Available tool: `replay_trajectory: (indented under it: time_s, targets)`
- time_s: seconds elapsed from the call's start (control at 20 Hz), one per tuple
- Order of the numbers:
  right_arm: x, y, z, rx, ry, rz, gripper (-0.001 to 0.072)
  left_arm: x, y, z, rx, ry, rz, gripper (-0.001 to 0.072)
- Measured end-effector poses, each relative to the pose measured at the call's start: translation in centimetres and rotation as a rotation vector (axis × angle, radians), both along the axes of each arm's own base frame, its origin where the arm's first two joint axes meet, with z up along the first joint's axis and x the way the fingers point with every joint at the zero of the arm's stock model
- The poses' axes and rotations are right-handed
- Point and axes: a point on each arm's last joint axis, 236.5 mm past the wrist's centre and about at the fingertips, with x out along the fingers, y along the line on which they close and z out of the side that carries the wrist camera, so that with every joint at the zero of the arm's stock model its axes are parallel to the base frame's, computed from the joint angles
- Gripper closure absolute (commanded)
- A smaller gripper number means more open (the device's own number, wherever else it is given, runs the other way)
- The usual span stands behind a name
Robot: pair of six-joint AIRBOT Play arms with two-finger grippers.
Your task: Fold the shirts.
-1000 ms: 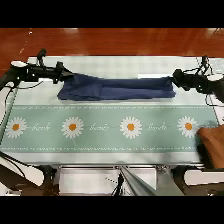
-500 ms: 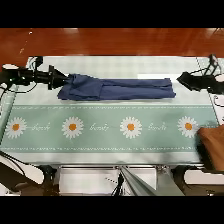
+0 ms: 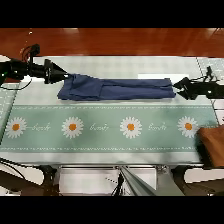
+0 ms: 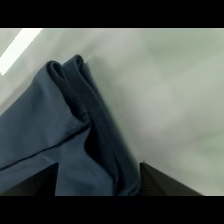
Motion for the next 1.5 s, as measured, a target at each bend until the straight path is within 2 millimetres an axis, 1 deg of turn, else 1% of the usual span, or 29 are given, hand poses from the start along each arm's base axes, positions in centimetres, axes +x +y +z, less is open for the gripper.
replay_trajectory:
  time_s: [0.05,0.1,0.15,0.2,0.25,0.3,0.35,0.4,0.45,0.55,0.65,0.8,0.9,1.05,1.15,1.25,1.4,1.5]
  targets:
    - [0.6,0.9,-0.3,0.015,-0.006,-0.009,0.0130,-0.2,-0.6,0.2,0.001,-0.006,-0.014,0.0340]
    - [1.4,1.8,-0.5,0.031,-0.021,-0.026,0.0187,-0.3,-1.1,0.3,0.002,-0.010,-0.027,0.0340]
    - [2.2,2.5,-0.6,0.038,-0.034,-0.043,0.0340,-0.4,-1.6,0.4,0.003,-0.014,-0.037,0.0340]
    - [2.7,3.2,-0.9,0.034,-0.043,-0.052,0.0507,-0.4,-2.1,0.4,0.005,-0.018,-0.044,0.0340]
    - [3.2,3.6,-1.1,0.032,-0.052,-0.064,0.0645,-0.5,-2.4,0.5,0.006,-0.021,-0.050,0.0341]
    - [3.8,4.0,-0.8,0.033,-0.070,-0.084,0.0680,-0.5,-2.7,0.5,0.005,-0.022,-0.054,0.0344]
    - [4.2,4.2,-0.7,0.028,-0.082,-0.092,0.0681,-0.5,-3.0,0.5,0.007,-0.026,-0.055,0.0396]
    - [4.3,4.5,-0.5,0.027,-0.088,-0.087,0.0681,-0.5,-3.2,0.6,0.003,-0.027,-0.057,0.0498]
    - [4.4,4.7,0.2,0.021,-0.108,-0.075,0.0681,-0.5,-3.3,0.7,0.001,-0.029,-0.059,0.0578]
    - [4.3,5.4,2.2,0.007,-0.146,-0.030,0.0681,-0.5,-3.8,1.0,-0.012,-0.031,-0.064,0.0682]
    - [3.5,6.5,5.4,-0.015,-0.191,0.051,0.0682,-0.8,-4.7,1.2,-0.020,-0.040,-0.084,0.0683]
    - [1.6,7.8,11.1,-0.056,-0.266,0.150,0.0682,-1.6,-7.8,1.5,-0.024,-0.066,-0.149,0.0684]
    - [-0.1,8.3,15.1,-0.081,-0.310,0.180,0.0682,-2.1,-10.7,1.4,-0.019,-0.089,-0.191,0.0684]
    - [-3.2,8.7,20.6,-0.109,-0.362,0.178,0.0682,-3.1,-16.0,1.1,0.001,-0.134,-0.247,0.0683]
    - [-5.4,8.7,23.4,-0.133,-0.380,0.166,0.0682,-4.1,-19.8,0.8,0.012,-0.162,-0.281,0.0683]
    - [-7.7,8.5,25.5,-0.165,-0.389,0.150,0.0682,-5.4,-23.2,0.5,0.019,-0.178,-0.312,0.0684]
    - [-11.1,8.3,28.0,-0.202,-0.399,0.126,0.0682,-8.1,-28.4,-0.1,0.026,-0.200,-0.363,0.0683]
    - [-13.4,8.4,29.4,-0.213,-0.405,0.114,0.0682,-9.9,-31.3,-0.6,0.031,-0.203,-0.385,0.0683]
